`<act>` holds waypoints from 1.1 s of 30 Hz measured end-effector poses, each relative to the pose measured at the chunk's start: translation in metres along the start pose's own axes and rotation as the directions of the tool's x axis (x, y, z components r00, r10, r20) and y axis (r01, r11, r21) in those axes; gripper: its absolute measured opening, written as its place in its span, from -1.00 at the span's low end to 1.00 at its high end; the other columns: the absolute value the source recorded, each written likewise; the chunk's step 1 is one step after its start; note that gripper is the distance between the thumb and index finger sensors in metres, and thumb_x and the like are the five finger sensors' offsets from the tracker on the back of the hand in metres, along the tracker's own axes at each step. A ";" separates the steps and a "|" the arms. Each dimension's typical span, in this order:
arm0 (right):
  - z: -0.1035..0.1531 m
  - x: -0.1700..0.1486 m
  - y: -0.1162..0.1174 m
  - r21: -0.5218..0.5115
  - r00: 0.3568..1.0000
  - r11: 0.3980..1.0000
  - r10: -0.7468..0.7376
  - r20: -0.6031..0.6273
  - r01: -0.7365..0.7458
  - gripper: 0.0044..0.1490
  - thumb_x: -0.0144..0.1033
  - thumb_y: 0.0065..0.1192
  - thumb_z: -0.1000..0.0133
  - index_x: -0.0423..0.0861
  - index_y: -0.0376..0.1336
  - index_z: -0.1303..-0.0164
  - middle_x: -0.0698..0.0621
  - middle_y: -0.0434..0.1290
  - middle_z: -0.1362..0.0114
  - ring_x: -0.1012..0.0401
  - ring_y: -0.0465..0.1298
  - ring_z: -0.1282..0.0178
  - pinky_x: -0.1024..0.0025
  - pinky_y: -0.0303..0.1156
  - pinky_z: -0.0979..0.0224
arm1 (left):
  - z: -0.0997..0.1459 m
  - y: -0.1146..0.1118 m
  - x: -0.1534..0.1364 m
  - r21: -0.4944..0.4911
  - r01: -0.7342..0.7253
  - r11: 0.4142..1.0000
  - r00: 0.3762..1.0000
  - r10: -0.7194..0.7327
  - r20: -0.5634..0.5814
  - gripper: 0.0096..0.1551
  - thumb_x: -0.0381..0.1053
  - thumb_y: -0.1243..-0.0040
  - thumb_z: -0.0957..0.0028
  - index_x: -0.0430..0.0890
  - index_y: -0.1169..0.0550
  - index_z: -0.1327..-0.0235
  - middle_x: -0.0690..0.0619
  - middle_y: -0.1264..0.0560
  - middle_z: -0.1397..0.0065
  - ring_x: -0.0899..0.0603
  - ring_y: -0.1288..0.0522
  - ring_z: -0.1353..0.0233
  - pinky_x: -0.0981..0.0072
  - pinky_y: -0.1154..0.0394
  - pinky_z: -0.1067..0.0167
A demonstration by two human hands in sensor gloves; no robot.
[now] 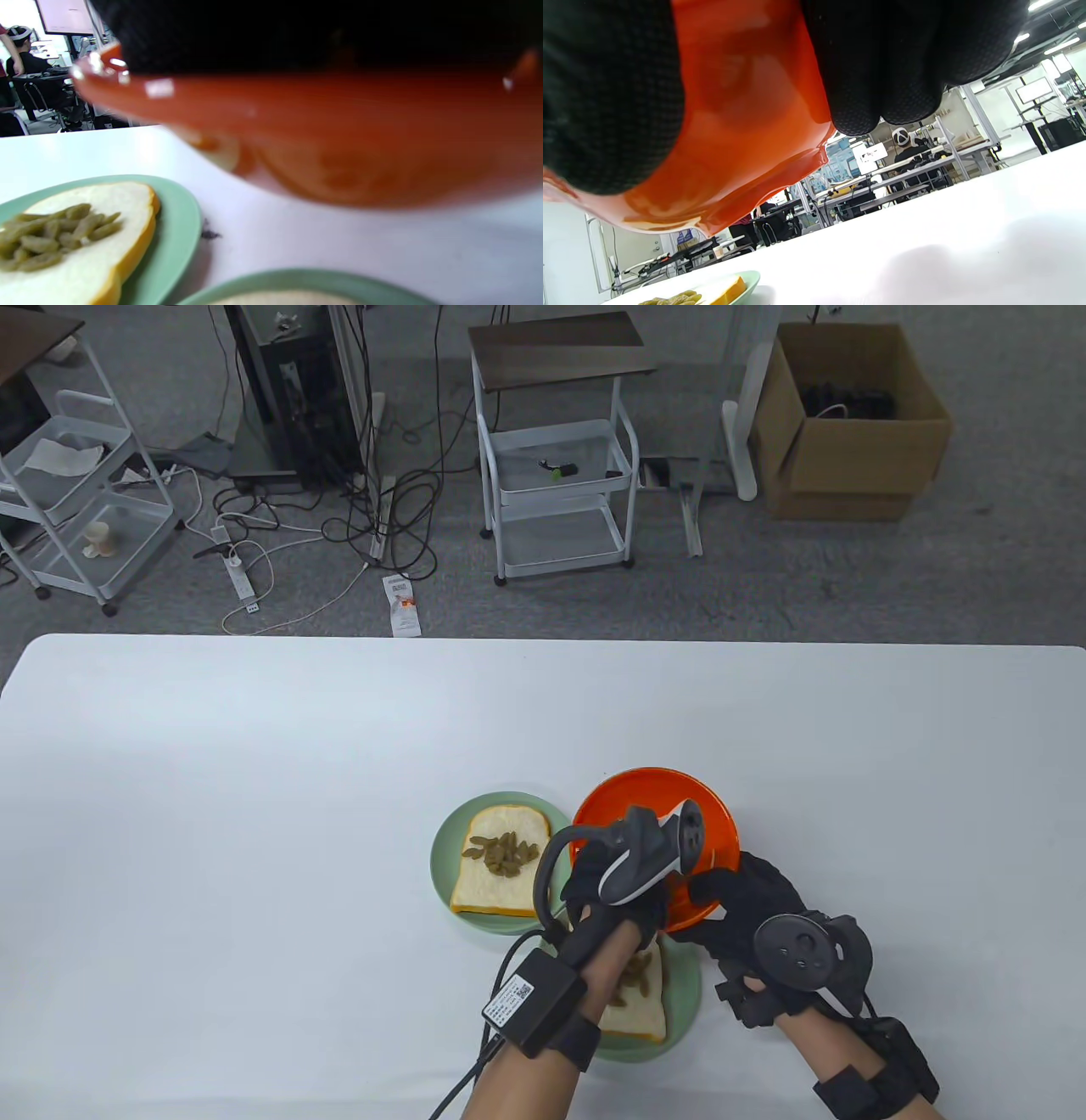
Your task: Sprinkle raisins onto toast
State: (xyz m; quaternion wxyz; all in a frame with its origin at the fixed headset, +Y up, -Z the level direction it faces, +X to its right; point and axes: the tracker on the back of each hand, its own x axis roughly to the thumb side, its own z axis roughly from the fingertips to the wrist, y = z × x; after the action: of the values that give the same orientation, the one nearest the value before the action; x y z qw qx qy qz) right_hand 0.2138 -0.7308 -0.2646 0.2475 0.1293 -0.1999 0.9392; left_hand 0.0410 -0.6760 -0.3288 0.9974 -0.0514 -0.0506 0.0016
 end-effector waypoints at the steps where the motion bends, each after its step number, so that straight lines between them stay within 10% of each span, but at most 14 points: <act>1: 0.000 -0.001 0.001 0.012 1.000 1.000 0.001 -0.002 -0.001 -0.19 0.17 0.81 0.49 -0.07 0.56 0.14 -0.39 0.64 -0.14 -0.32 0.58 -0.21 -0.32 0.41 -0.25 | 0.001 0.005 -0.007 0.017 -0.032 0.999 0.999 0.032 -0.011 -0.50 0.23 -0.68 0.30 0.22 -0.76 0.05 0.15 -0.79 0.04 0.11 -0.85 0.26 0.53 -0.83 0.27; 7: -0.003 -0.011 0.004 0.034 0.998 0.998 0.053 -0.035 -0.052 -0.19 0.16 0.80 0.48 -0.08 0.56 0.13 -0.40 0.64 -0.13 -0.33 0.58 -0.21 -0.32 0.41 -0.25 | -0.002 0.013 -0.066 0.088 -0.106 0.990 0.983 0.118 -0.144 -0.50 0.23 -0.67 0.27 0.23 -0.75 0.04 0.15 -0.78 0.03 0.11 -0.84 0.24 0.52 -0.83 0.25; 14: -0.006 -0.019 0.001 0.026 0.997 0.998 0.052 -0.060 -0.050 -0.18 0.17 0.80 0.47 -0.08 0.55 0.12 -0.40 0.63 -0.14 -0.33 0.58 -0.21 -0.32 0.40 -0.25 | -0.014 -0.044 -0.127 -0.097 -0.076 0.992 0.959 0.046 -0.279 -0.51 0.20 -0.63 0.21 0.24 -0.72 -0.03 0.16 -0.77 -0.05 0.08 -0.84 0.15 0.43 -0.80 0.17; 24: -0.008 -0.029 -0.001 0.033 0.995 0.999 0.043 -0.093 -0.040 -0.18 0.17 0.80 0.46 -0.09 0.55 0.11 -0.40 0.63 -0.14 -0.33 0.58 -0.21 -0.32 0.40 -0.25 | 0.008 -0.029 -0.146 -0.007 -0.171 0.985 0.974 0.168 -0.151 -0.52 0.40 -0.37 0.12 0.27 -0.77 0.01 0.14 -0.65 -0.36 -0.05 -0.76 -0.17 0.15 -0.70 -0.11; 33: -0.011 -0.062 -0.010 0.013 0.975 1.000 0.024 -0.220 -0.022 -0.20 0.16 0.72 0.31 -0.12 0.55 0.01 -0.42 0.63 -0.12 -0.34 0.57 -0.20 -0.32 0.39 -0.24 | 0.058 -0.031 -0.154 0.154 -0.339 0.928 0.940 0.328 0.094 -0.01 0.62 -0.17 0.14 0.30 -0.31 -0.61 0.05 -0.28 -0.73 -0.21 -0.39 -0.65 -0.17 -0.43 -0.52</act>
State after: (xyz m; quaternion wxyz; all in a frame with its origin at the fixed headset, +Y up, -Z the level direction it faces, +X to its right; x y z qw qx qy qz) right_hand 0.2699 -0.7437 -0.2929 0.2567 0.0232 -0.1679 0.9515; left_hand -0.1186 -0.7020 -0.2837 0.9811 0.0251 -0.0740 0.1771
